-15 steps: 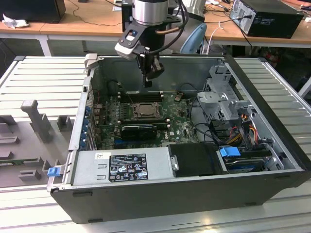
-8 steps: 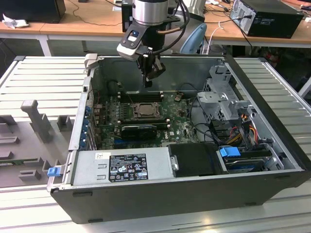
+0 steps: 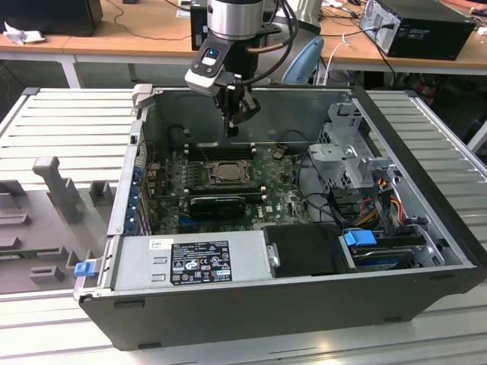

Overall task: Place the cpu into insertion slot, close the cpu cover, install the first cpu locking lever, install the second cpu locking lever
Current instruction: 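Install the first cpu locking lever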

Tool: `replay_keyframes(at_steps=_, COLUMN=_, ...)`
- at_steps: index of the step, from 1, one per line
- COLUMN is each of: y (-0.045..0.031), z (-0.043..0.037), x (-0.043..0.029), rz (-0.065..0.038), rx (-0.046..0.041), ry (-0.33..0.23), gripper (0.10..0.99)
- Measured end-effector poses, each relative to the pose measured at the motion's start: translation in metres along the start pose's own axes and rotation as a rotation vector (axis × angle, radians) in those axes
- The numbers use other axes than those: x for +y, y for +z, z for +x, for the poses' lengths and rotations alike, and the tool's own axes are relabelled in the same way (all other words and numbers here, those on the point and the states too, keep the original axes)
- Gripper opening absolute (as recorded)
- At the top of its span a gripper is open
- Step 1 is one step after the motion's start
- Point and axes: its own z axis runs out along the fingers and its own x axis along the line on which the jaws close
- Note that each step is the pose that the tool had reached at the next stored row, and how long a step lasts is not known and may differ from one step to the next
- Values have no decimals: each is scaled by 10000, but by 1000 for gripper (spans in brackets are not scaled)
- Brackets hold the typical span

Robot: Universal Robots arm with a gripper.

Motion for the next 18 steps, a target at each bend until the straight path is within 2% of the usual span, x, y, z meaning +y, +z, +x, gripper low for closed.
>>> replay_keyframes(at_steps=13, y=0, z=0, x=0, rz=-14, rx=3, ry=-703, gripper=106)
replay_keyframes(at_steps=18, y=1, z=0, x=0, rz=-41, rx=9, ry=-1918, gripper=106)
